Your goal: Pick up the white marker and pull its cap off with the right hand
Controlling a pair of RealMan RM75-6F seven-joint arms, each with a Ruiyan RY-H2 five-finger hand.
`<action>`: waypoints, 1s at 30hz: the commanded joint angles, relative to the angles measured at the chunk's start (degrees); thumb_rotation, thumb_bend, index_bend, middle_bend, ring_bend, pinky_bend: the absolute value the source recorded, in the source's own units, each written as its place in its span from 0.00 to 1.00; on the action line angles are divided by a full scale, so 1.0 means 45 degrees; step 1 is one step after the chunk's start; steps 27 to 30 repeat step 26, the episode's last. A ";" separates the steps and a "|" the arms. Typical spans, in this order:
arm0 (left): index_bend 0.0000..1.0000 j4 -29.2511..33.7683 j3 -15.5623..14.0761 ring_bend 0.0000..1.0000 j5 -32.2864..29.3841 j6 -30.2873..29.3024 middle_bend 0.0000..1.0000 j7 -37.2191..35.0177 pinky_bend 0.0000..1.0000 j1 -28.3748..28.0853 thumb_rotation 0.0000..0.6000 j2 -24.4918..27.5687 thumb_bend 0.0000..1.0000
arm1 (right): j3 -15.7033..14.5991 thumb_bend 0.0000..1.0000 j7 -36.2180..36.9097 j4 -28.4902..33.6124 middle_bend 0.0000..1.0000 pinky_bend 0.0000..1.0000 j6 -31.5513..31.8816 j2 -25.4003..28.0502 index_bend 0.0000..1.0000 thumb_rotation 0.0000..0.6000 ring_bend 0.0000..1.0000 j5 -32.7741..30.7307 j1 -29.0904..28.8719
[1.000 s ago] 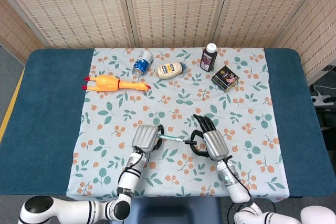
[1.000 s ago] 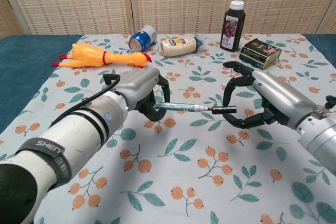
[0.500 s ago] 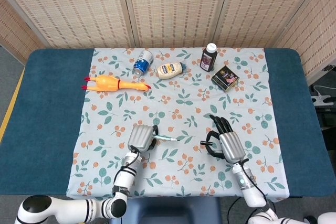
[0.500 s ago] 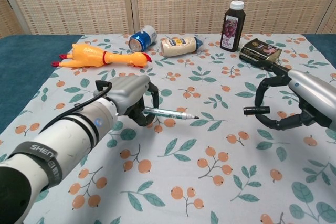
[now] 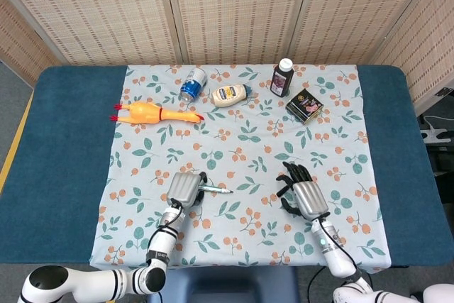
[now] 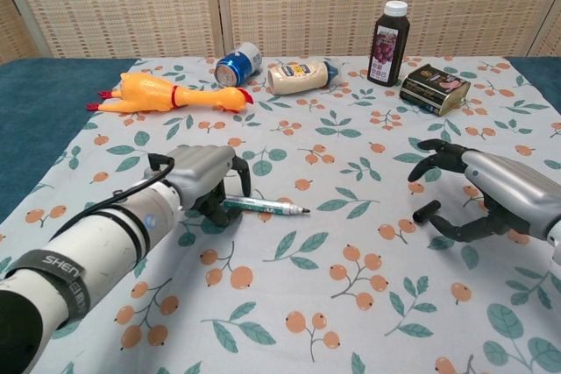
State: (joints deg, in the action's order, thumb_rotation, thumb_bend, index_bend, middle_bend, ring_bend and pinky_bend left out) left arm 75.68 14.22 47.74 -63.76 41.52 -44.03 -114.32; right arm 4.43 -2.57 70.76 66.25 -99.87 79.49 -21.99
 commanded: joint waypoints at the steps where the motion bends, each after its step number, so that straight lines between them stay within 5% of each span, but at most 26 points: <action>1: 0.31 0.0348 -0.0019 1.00 -0.0037 0.0020 1.00 0.0021 1.00 0.0051 1.00 0.0191 0.40 | -0.0032 0.32 -0.0352 0.0517 0.00 0.00 0.0134 0.0270 0.16 1.00 0.00 -0.0084 0.0134; 7: 0.18 0.2829 -0.0482 1.00 0.1236 -0.0621 1.00 -0.0702 1.00 0.0687 1.00 0.1722 0.39 | -0.0433 0.32 -0.0823 0.2296 0.00 0.00 0.1432 0.1816 0.10 1.00 0.00 0.0700 0.0753; 9: 0.08 0.4257 -0.1154 0.99 0.2441 -0.1064 0.95 -0.1317 1.00 0.1253 1.00 0.2934 0.38 | -0.0805 0.31 -0.1379 0.3319 0.00 0.00 0.1975 0.2896 0.05 1.00 0.00 0.1016 0.1155; 10: 0.04 0.5151 -0.1823 0.93 0.3444 -0.1242 0.84 -0.1977 0.96 0.1698 1.00 0.3942 0.38 | -0.1088 0.29 -0.1779 0.3949 0.00 0.00 0.2306 0.3597 0.03 1.00 0.00 0.1192 0.1443; 11: 0.01 0.5644 -0.2477 0.79 0.4302 -0.1294 0.66 -0.2502 0.86 0.2018 1.00 0.4802 0.38 | -0.1335 0.28 -0.2111 0.4419 0.00 0.00 0.2543 0.4148 0.02 1.00 0.00 0.1300 0.1685; 13: 0.00 0.6036 -0.4014 0.34 0.6235 -0.1539 0.26 -0.3510 0.51 0.2651 1.00 0.6628 0.39 | -0.1834 0.26 -0.2750 0.5231 0.00 0.00 0.3169 0.5164 0.02 1.00 0.00 0.1549 0.2245; 15: 0.00 0.5498 -0.5615 0.02 0.8218 -0.2678 0.01 -0.4795 0.22 0.3670 1.00 0.8130 0.39 | -0.2289 0.25 -0.3299 0.5684 0.00 0.00 0.4154 0.5999 0.02 1.00 0.00 0.1927 0.2964; 17: 0.00 0.4298 -0.6546 0.00 0.9368 -0.4321 0.00 -0.6076 0.15 0.4889 1.00 0.8788 0.39 | -0.2551 0.24 -0.3958 0.6065 0.00 0.00 0.4754 0.6605 0.02 1.00 0.00 0.2025 0.3485; 20: 0.00 0.2333 -0.6741 0.00 0.9328 -0.6238 0.00 -0.7471 0.12 0.6549 1.00 0.8885 0.39 | -0.2441 0.24 -0.4443 0.6246 0.00 0.00 0.5600 0.7003 0.00 1.00 0.00 0.2129 0.3983; 30: 0.00 0.1839 -0.6004 0.00 0.8810 -0.6886 0.00 -0.8004 0.11 0.7355 1.00 0.9371 0.40 | -0.2305 0.24 -0.4266 0.6449 0.00 0.00 0.5516 0.7175 0.00 1.00 0.00 0.2257 0.4146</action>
